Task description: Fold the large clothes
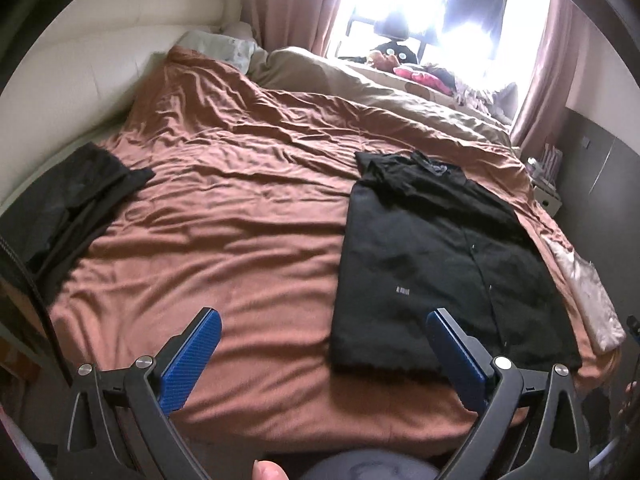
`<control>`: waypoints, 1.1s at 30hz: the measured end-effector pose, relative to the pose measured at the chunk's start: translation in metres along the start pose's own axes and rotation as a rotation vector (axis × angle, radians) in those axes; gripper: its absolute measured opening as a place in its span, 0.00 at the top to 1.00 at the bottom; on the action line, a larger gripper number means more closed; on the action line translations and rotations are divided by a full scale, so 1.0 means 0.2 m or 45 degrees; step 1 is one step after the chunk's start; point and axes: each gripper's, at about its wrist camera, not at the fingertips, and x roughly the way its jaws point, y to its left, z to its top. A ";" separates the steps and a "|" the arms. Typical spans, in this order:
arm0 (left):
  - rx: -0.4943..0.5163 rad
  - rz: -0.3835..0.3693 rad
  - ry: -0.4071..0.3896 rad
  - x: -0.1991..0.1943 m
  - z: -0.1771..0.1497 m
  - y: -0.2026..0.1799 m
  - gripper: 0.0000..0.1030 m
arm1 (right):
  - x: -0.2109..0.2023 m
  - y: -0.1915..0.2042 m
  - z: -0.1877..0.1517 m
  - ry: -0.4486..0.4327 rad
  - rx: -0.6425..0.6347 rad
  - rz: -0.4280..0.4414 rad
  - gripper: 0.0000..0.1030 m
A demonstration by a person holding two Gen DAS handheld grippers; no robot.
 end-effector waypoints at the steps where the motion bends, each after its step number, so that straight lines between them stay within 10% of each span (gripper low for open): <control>1: 0.014 0.006 0.003 -0.01 -0.03 -0.01 0.00 | -0.02 0.01 -0.03 0.000 -0.017 -0.016 0.00; 11: 0.020 0.128 0.111 0.00 -0.29 0.00 0.04 | -0.09 -0.05 -0.23 0.076 0.051 -0.192 0.00; 20: -0.024 -0.053 0.192 0.12 -0.36 -0.02 0.20 | -0.02 -0.01 -0.27 0.147 0.095 0.079 0.02; 24: -0.057 -0.121 0.250 0.23 -0.31 -0.03 0.47 | 0.08 0.01 -0.25 0.190 0.115 0.122 0.19; 28: -0.040 -0.155 0.292 0.36 -0.25 -0.05 0.51 | 0.22 -0.03 -0.23 0.247 0.182 0.153 0.45; 33: -0.063 -0.150 0.349 0.53 -0.19 -0.04 0.62 | 0.40 -0.06 -0.20 0.301 0.216 0.204 0.48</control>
